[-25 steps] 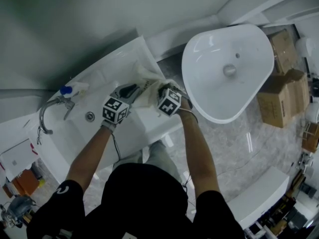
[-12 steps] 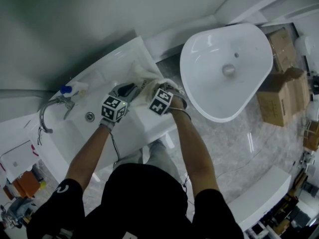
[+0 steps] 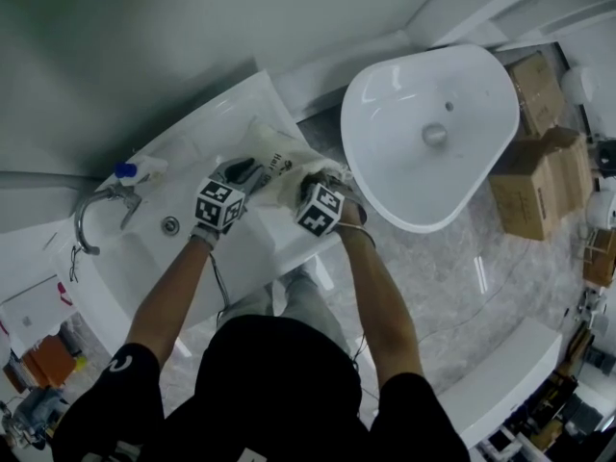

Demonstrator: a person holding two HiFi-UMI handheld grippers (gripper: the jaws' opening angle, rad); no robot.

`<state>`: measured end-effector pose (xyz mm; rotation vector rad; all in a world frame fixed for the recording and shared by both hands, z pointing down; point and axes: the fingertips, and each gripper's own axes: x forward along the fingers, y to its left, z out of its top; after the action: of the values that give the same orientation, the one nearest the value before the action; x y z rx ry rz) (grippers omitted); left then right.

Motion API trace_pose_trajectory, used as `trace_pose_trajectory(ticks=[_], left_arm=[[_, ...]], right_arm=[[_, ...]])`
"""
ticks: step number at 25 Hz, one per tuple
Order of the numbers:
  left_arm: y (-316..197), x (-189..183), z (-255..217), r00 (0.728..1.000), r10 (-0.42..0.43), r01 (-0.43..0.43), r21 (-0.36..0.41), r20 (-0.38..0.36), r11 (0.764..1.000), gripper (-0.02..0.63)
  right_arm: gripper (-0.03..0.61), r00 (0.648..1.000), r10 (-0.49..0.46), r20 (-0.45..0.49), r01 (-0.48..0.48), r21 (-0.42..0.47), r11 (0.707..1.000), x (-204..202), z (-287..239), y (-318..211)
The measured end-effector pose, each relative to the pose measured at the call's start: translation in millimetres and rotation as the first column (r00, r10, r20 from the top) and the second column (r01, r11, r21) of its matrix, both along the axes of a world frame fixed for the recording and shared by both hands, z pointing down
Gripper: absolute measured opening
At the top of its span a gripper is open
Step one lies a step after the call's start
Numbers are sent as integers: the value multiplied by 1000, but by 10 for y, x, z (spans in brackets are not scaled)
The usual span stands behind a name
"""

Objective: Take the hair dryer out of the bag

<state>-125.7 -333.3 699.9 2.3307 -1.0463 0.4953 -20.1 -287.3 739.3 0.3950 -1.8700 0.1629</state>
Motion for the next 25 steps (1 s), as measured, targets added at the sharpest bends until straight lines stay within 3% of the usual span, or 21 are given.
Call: trace_pose_trajectory(ticks=[4,14,19,23,25], left_arm=[[3,-1,80,1000,-8,8,-26,-5,1000,98],[114,56,332,993,14,-4,-86,119,996,114],[272,182,236,989,38,-27,-73,144,997,114],[447,294,117,988,58,-51,-56,140,997,113],[540,326,73,988,59,-52,-52,141,997,113]], right_arm=[[158,999,44,9,-45,8,999,186,-85,77],[158,991,116,70,-118,18,993,661,-254,543],[140,987,150,57,-149,-19,989,878,71,815],[165,978,197,71,-196,-19,980,877,102,788],[241,978,198,66,-197,-27,980,852,133,791]])
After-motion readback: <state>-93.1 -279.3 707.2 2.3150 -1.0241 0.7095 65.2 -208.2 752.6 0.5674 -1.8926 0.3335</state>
